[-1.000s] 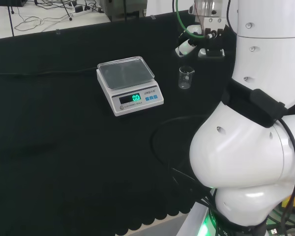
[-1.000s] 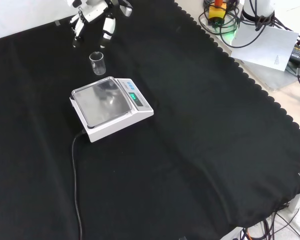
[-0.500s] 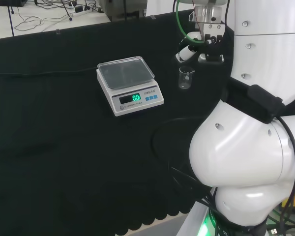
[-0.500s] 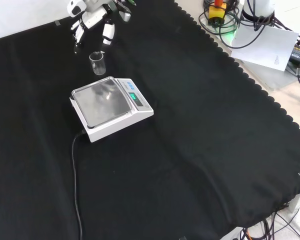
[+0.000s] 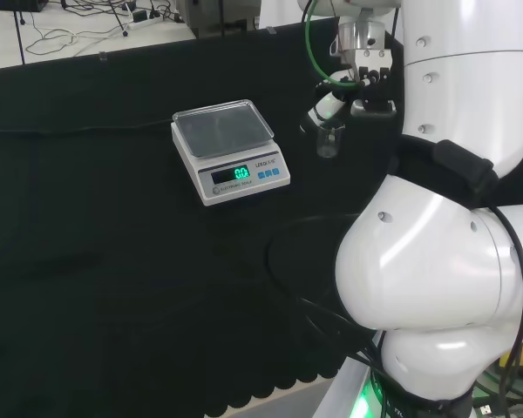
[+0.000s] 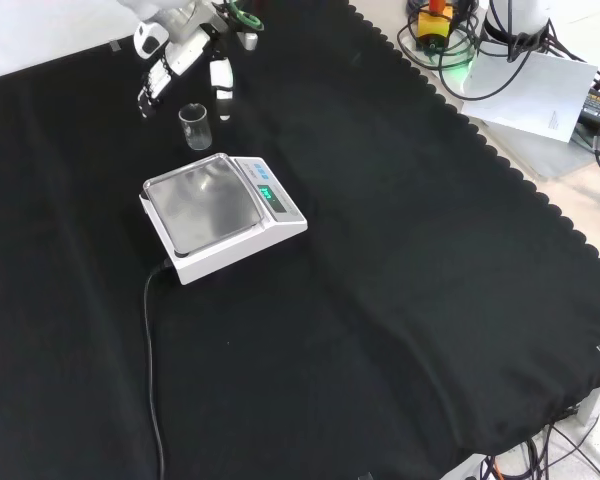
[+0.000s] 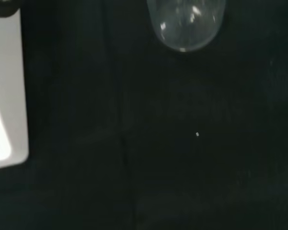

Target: Pick up the beaker.

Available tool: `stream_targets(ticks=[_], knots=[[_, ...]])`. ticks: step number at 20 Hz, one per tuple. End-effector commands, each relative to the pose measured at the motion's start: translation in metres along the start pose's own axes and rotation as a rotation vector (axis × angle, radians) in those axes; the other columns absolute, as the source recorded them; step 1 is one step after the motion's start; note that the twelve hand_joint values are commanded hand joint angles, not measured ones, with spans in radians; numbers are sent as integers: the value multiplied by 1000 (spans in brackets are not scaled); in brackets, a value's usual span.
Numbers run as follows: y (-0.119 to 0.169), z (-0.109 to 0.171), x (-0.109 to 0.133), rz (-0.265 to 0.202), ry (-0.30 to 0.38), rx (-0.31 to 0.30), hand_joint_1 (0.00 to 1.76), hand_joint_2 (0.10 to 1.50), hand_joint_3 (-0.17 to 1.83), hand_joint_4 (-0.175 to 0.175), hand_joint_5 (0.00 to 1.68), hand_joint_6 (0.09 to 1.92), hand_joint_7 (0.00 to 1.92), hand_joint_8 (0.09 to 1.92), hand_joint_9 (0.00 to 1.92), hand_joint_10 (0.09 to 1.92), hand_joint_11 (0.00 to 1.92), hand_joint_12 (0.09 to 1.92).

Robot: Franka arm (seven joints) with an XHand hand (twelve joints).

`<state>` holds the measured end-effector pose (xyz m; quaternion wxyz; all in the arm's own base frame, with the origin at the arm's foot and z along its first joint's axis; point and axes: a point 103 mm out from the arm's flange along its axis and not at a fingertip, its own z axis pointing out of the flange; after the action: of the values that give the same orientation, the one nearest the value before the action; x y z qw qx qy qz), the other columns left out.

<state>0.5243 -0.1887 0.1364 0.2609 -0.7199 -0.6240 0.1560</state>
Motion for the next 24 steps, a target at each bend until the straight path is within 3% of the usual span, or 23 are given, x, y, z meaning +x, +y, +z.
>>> stream_targets(ticks=[1, 7, 13, 15, 18, 21, 24], knots=[[0, 14, -9, 28, -24, 48, 567, 696, 66, 45, 0, 87, 0, 87, 0, 87, 0, 832], [8, 14, -20, 26, -13, 0, 593, 732, 61, 38, 0, 87, 0, 87, 0, 87, 0, 931], [15, 17, -23, 13, -26, -42, 632, 760, 57, 31, 30, 87, 47, 87, 92, 87, 0, 1183], [17, 17, -21, 0, -35, -81, 655, 769, 56, 28, 80, 87, 82, 88, 51, 399, 0, 1352], [23, 18, -18, -2, -55, -89, 703, 776, 63, 25, 150, 87, 102, 262, 24, 797, 57, 1504], [28, 20, -14, -6, -67, -93, 774, 782, 93, 19, 252, 87, 84, 498, 116, 870, 211, 1485], [35, 24, -12, -5, -74, -80, 817, 783, 126, 19, 329, 87, 92, 596, 187, 866, 312, 1441]])
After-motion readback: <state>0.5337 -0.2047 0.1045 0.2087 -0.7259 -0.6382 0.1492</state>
